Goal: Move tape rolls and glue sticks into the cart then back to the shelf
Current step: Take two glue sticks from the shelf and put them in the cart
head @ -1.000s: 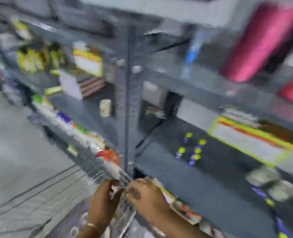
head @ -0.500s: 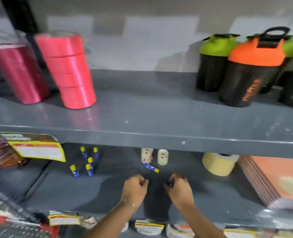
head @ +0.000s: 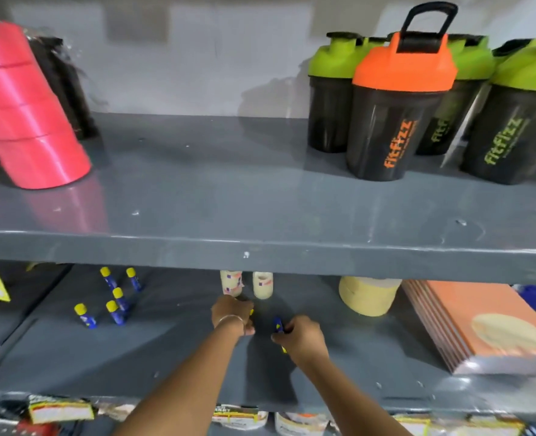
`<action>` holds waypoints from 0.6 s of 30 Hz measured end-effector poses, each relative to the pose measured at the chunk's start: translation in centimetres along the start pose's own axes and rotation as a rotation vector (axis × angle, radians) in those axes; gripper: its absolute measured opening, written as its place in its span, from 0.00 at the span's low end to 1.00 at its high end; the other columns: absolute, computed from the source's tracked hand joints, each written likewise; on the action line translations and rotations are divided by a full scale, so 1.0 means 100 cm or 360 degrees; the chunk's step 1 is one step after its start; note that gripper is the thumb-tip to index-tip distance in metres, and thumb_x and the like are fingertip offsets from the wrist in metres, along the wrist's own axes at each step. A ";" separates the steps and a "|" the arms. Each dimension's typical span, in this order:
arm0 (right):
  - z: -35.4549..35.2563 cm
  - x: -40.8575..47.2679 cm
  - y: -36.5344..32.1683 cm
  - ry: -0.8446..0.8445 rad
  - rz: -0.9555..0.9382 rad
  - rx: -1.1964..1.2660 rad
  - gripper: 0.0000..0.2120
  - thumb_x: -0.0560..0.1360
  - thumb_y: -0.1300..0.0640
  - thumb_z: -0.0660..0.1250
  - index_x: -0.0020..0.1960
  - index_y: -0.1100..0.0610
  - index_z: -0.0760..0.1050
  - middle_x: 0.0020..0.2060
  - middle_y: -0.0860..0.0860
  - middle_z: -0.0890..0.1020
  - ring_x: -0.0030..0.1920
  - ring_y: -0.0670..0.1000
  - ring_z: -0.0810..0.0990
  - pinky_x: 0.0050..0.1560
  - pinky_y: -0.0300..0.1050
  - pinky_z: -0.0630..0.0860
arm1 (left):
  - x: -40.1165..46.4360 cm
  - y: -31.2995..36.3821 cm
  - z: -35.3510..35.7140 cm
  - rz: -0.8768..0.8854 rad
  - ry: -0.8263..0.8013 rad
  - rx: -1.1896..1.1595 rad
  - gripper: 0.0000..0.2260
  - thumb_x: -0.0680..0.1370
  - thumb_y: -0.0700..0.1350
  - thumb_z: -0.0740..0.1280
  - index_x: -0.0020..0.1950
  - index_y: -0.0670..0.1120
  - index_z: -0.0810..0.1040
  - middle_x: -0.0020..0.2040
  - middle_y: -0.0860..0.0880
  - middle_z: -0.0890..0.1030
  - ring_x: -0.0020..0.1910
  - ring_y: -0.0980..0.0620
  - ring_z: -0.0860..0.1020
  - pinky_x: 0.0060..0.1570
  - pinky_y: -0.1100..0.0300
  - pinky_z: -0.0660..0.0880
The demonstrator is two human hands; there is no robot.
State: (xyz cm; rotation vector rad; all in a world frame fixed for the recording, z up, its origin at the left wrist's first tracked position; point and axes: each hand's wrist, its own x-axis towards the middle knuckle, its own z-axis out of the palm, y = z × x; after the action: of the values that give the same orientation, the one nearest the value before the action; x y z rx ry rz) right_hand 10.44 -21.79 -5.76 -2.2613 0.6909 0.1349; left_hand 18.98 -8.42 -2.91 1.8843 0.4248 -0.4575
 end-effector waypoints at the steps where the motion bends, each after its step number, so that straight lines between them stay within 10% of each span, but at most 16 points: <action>1: 0.001 0.000 -0.002 -0.0017 -0.0009 -0.0026 0.14 0.66 0.49 0.74 0.39 0.59 0.78 0.34 0.54 0.83 0.37 0.54 0.82 0.34 0.45 0.75 | 0.001 -0.002 -0.001 -0.0010 -0.0005 -0.0012 0.04 0.68 0.38 0.69 0.37 0.36 0.80 0.29 0.40 0.82 0.25 0.43 0.82 0.31 0.47 0.83; 18: 0.097 -0.060 -0.165 -0.0340 -0.0584 -0.0082 0.11 0.66 0.49 0.76 0.35 0.54 0.76 0.31 0.50 0.83 0.36 0.51 0.82 0.38 0.41 0.75 | -0.058 -0.083 -0.182 0.0023 0.0319 -0.0393 0.06 0.66 0.39 0.72 0.30 0.40 0.78 0.27 0.42 0.77 0.23 0.48 0.76 0.24 0.51 0.80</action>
State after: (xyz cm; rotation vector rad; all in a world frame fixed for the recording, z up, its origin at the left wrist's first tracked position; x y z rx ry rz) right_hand 14.96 -3.05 -0.33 -2.3385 0.1571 0.2128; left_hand 11.84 11.06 -0.67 1.6967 0.5732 -0.1960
